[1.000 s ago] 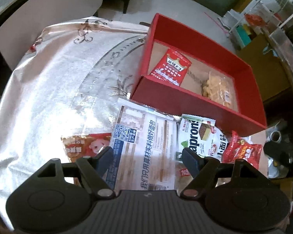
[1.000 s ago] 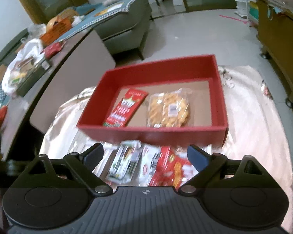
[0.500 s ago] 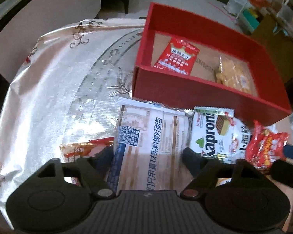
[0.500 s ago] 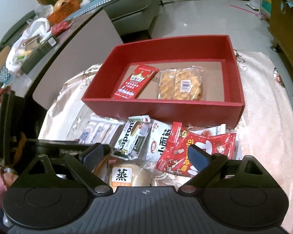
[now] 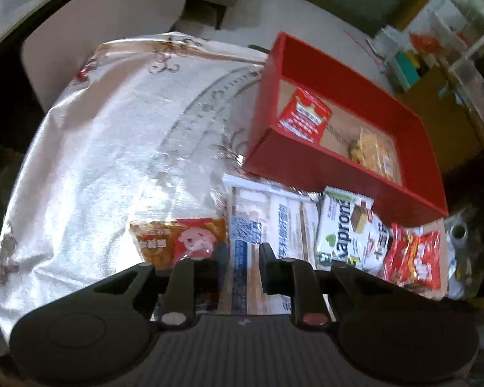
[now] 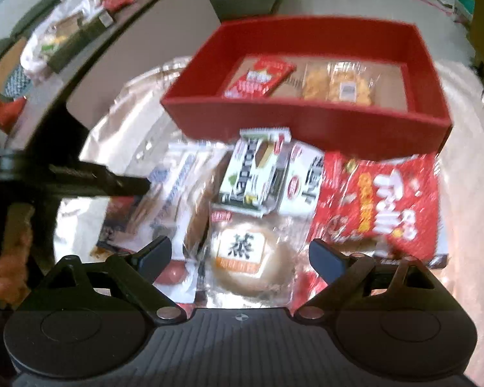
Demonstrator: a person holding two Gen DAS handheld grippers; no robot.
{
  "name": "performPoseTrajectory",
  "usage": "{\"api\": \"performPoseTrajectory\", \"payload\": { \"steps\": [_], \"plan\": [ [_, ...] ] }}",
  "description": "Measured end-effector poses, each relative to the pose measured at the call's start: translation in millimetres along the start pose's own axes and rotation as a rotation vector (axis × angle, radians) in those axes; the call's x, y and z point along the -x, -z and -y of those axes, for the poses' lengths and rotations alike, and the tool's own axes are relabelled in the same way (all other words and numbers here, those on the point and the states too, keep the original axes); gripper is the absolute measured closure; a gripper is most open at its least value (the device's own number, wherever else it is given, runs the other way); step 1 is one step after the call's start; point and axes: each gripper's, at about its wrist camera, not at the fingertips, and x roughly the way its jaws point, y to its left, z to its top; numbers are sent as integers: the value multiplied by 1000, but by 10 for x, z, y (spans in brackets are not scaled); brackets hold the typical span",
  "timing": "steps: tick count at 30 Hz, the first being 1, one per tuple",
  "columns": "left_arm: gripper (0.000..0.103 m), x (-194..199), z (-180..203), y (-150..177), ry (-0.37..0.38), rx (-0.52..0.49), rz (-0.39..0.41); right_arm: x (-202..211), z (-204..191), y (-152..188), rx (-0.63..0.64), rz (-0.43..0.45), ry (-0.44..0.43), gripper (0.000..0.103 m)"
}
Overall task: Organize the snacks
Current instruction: 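Grasp the round bun pack with the right gripper while the left grasps the white bread bag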
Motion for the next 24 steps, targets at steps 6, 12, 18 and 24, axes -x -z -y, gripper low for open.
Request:
{"api": "performPoseTrajectory", "payload": {
  "steps": [6, 12, 18, 24],
  "plan": [
    [59, -37, 21, -57, 38, 30, -36, -332, -110, 39, 30, -69, 70, 9],
    [55, -51, 60, -39, 47, 7, -56, -437, -71, 142, 11, -54, 30, 0],
    [53, -42, 46, -31, 44, 14, -52, -355, 122, 211, -49, 13, -61, 0],
    [45, -48, 128, -22, 49, -6, -44, -287, 108, 143, -13, -21, 4, 26]
  ]
}}
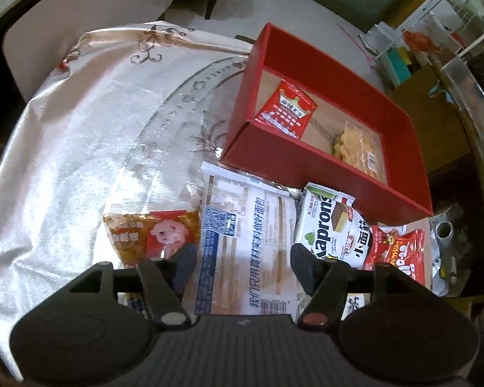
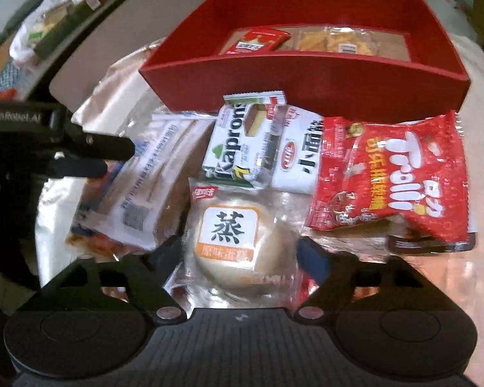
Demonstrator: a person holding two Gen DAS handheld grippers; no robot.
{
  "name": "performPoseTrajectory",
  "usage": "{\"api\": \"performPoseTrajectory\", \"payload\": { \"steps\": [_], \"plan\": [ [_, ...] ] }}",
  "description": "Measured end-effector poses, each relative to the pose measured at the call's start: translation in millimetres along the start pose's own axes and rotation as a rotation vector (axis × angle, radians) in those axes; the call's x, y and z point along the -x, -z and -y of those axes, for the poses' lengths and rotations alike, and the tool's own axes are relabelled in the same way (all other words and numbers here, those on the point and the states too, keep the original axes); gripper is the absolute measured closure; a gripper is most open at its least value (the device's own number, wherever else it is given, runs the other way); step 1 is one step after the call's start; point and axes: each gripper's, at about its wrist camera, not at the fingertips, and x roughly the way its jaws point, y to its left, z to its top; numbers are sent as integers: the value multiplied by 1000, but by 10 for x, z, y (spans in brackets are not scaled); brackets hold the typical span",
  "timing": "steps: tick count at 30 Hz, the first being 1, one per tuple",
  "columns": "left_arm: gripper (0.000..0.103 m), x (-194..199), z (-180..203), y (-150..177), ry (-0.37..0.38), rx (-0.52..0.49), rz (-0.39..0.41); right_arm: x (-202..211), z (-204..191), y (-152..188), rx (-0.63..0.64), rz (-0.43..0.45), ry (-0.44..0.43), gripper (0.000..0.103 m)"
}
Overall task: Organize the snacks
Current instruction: 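Grasp the round bun pack with the right gripper while the left grasps the white bread bag, then carry the bun pack and white bread bag over the red box with both grippers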
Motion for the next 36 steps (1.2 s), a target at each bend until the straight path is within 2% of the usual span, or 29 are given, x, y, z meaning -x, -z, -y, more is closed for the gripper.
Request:
{"api": "performPoseTrajectory", "payload": {
  "steps": [5, 8, 11, 12, 15, 16, 19, 23, 31, 33, 36],
  "plan": [
    [36, -116, 137, 20, -33, -24, 0, 152, -44, 96, 61, -20, 55, 29],
    [29, -208, 294, 56, -84, -97, 5, 323, -109, 183, 82, -10, 38, 30],
    [27, -387, 376, 116, -191, -159, 4, 448, -98, 260, 83, -5, 25, 30],
    [24, -436, 370, 132, -190, -161, 7, 461, -78, 281, 81, -4, 30, 30],
    [25, -490, 435, 127, -210, -181, 22, 417, 2, 306, 65, -14, 33, 29],
    [35, -480, 439, 131, -211, -178, 27, 417, 18, 318, 61, -19, 33, 29],
    [40, -424, 412, 131, -190, -156, 26, 435, 67, 311, 42, -18, 16, 29],
    [42, -242, 342, 160, -157, -97, 27, 480, 91, 265, 31, 4, -3, 30],
    [42, 294, 314, 277, -101, -35, 126, 664, 10, 117, 35, 87, -31, 30],
    [42, 356, 294, 275, -101, -7, 120, 723, -18, 80, 35, 108, -41, 30],
    [42, 453, 346, 217, -76, -17, 155, 881, -26, 27, 21, 163, -57, 30]
  ]
}}
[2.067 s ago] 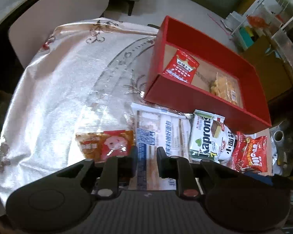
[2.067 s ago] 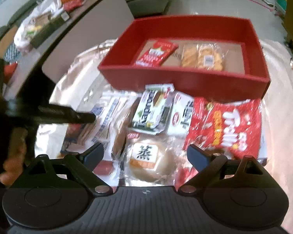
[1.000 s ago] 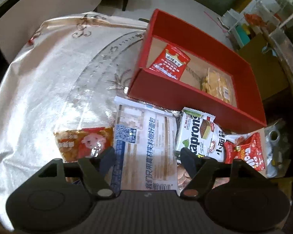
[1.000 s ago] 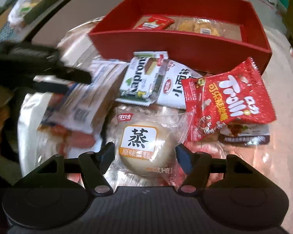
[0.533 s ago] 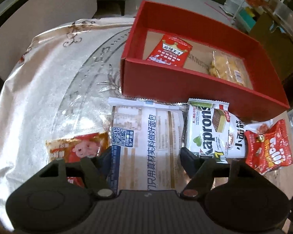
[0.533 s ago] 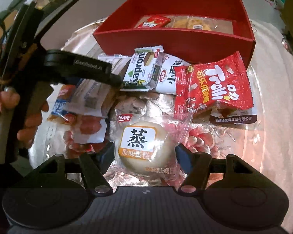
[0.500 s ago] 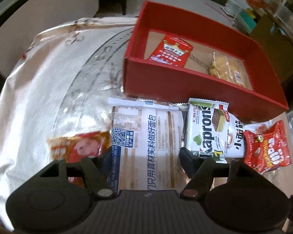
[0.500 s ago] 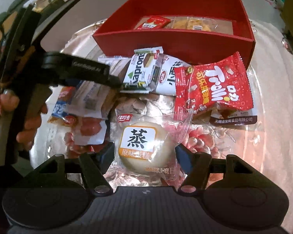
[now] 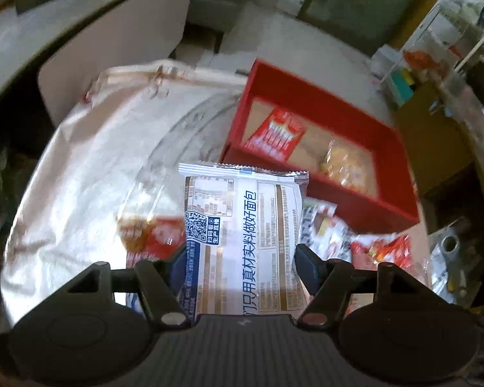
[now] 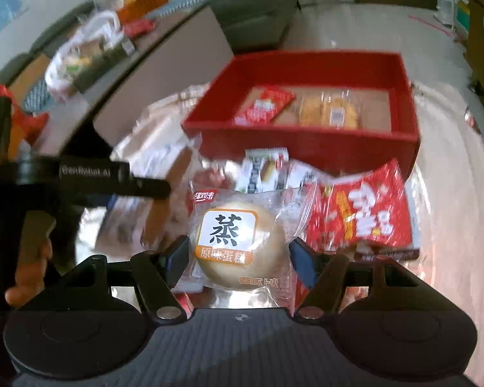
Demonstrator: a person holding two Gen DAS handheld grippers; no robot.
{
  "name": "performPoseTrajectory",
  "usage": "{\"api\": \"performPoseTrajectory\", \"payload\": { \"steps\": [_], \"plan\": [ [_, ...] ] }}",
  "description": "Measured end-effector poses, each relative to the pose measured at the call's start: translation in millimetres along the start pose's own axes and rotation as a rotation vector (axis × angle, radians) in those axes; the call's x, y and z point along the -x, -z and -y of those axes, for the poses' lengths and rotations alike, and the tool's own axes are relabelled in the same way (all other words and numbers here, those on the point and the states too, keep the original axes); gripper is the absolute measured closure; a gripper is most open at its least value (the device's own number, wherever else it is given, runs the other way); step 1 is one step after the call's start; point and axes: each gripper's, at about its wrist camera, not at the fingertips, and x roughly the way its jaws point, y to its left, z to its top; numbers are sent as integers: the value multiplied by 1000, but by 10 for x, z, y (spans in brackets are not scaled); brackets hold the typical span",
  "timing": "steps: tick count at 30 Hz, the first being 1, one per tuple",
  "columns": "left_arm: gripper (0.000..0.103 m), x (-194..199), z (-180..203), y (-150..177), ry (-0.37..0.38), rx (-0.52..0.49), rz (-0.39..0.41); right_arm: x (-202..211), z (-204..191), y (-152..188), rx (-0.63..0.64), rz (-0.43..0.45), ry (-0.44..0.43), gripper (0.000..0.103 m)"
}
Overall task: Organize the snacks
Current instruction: 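Carry the bun pack and white bread bag over the red box with both grippers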
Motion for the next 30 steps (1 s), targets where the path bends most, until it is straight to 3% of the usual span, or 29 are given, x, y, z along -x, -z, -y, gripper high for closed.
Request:
{"api": "performPoseTrajectory", "payload": {
  "steps": [6, 8, 13, 30],
  "plan": [
    [42, 4, 63, -236, 85, 33, 53, 115, 167, -218, -74, 84, -3, 30],
    [42, -10, 101, -288, 70, 17, 73, 102, 225, -315, -94, 102, 0, 30],
    [42, -65, 113, -424, 136, 57, 76, 64, 271, -487, -101, 133, -8, 30],
    [42, -145, 533, -738, 115, -50, 190, 5, 469, -882, -147, 213, 6, 30]
  ]
}}
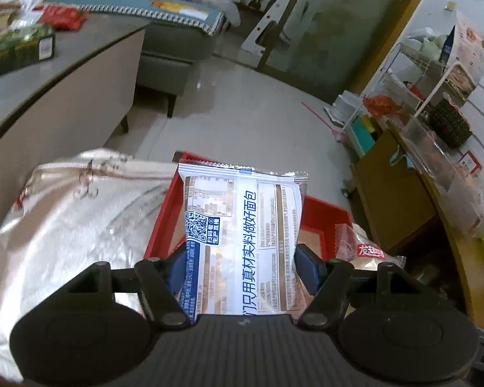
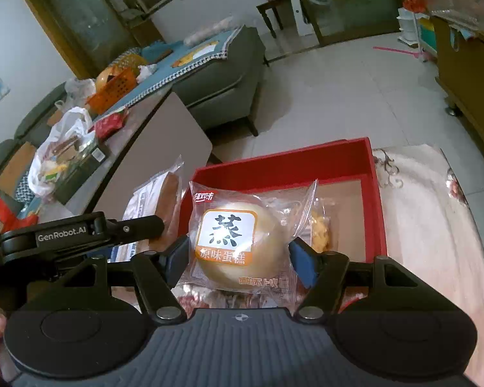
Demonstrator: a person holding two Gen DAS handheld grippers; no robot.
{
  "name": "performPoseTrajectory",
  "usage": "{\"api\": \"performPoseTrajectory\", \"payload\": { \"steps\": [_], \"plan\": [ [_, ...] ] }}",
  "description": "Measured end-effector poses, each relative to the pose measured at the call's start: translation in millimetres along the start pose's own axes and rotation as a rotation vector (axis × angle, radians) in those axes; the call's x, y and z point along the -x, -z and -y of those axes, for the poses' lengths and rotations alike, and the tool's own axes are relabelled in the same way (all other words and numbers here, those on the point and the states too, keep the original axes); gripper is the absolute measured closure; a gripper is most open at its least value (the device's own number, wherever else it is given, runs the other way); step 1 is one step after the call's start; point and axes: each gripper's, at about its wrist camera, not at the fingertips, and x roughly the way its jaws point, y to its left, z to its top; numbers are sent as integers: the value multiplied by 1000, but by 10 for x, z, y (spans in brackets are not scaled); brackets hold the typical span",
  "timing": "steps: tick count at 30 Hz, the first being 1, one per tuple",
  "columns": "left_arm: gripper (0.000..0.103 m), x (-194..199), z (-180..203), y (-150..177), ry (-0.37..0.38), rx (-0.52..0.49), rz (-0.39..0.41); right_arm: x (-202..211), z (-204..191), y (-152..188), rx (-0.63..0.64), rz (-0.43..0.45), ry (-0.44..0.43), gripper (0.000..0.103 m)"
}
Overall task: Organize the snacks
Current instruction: 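Carry the bun pack and white bread bag over the red box with both grippers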
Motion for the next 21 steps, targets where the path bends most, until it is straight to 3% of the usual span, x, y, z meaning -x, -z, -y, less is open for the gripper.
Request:
{"api": "performPoseTrajectory", "payload": {
  "steps": [21],
  "plan": [
    [42, -429, 190, -286, -63, -81, 52, -396, 161, -340, -26, 13, 41, 30]
  ]
}}
